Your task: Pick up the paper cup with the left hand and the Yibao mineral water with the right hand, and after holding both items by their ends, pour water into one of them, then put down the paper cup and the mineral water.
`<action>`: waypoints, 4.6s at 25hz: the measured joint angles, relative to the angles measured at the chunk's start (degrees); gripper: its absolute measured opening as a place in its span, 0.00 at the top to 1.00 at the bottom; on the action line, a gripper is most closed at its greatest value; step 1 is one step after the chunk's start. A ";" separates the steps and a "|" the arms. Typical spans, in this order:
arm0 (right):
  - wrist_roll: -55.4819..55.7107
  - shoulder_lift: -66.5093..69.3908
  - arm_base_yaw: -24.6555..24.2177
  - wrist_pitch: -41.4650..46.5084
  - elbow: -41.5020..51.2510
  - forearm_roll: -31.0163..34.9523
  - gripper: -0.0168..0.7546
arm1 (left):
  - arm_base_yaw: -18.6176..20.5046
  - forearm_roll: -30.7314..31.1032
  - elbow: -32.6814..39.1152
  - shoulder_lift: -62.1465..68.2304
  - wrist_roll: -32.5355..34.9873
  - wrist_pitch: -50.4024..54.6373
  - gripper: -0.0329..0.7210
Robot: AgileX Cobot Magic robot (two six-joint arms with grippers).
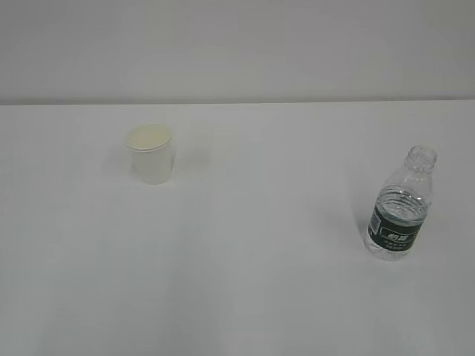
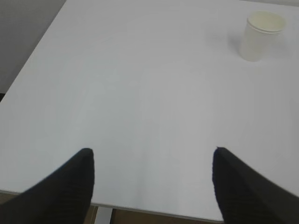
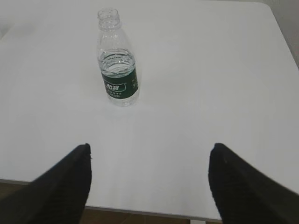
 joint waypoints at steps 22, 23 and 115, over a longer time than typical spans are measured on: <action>0.00 0.00 0.00 0.00 0.00 0.00 0.21 | 0.00 0.00 0.00 0.00 0.00 0.00 0.21; 0.00 0.00 0.00 0.00 0.00 0.00 0.21 | 0.00 0.00 0.00 0.00 0.00 0.00 0.21; -0.51 34.32 0.00 -55.83 1.13 2.17 0.21 | -20.52 -25.97 6.25 45.10 24.05 -74.43 0.26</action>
